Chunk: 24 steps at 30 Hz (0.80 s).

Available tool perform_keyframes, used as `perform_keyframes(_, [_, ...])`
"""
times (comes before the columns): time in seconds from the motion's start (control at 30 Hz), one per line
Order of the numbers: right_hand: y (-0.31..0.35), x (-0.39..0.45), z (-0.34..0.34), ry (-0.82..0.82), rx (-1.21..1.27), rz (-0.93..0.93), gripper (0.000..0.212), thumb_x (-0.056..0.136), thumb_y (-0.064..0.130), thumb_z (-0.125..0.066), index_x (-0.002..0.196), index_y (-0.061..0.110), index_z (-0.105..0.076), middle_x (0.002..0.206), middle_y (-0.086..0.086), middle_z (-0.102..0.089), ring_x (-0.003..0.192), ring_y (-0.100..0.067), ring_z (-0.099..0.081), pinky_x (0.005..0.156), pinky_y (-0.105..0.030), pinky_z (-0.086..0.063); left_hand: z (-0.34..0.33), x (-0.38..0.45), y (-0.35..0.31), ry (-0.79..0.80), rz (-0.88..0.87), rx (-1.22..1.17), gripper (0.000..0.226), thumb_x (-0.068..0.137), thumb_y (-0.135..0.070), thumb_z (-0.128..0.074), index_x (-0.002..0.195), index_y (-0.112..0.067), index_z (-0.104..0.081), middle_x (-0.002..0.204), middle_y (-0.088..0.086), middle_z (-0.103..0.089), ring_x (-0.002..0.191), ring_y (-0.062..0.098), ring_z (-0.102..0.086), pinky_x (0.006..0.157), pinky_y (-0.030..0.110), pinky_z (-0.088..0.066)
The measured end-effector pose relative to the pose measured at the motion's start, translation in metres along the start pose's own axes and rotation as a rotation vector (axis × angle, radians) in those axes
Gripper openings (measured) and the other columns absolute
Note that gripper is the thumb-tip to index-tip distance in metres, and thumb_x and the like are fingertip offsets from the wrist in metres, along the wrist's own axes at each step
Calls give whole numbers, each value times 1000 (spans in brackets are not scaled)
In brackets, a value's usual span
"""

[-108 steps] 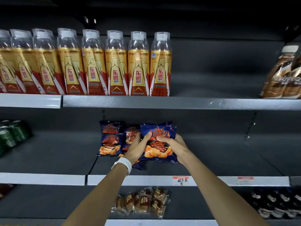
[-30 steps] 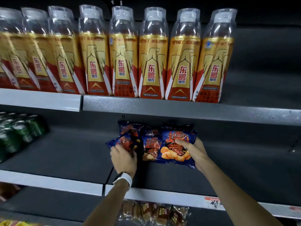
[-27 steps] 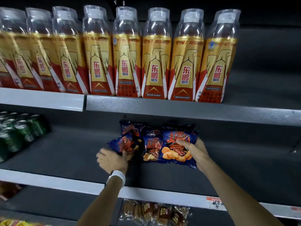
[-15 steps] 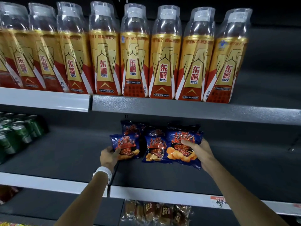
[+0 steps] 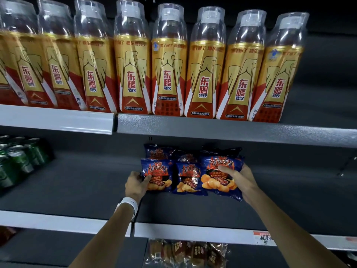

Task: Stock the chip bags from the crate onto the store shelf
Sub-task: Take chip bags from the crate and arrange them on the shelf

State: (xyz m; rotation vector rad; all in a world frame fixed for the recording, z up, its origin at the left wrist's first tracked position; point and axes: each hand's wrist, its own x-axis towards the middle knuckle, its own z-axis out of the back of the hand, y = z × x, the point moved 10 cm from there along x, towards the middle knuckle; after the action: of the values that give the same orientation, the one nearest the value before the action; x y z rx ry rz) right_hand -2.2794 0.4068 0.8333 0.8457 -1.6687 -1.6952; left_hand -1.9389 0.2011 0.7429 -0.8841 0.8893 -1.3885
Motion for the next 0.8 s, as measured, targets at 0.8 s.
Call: perform_keyframes(0.8, [13, -94, -122, 428, -9, -68, 73, 55, 31, -94, 120, 14, -65, 103, -5, -77, 97, -23, -74, 91, -40, -56, -1, -85, -75, 540, -8, -527, 13, 97, -12, -54, 95, -13, -67, 90, 11, -70, 77, 23, -64, 65, 30, -51])
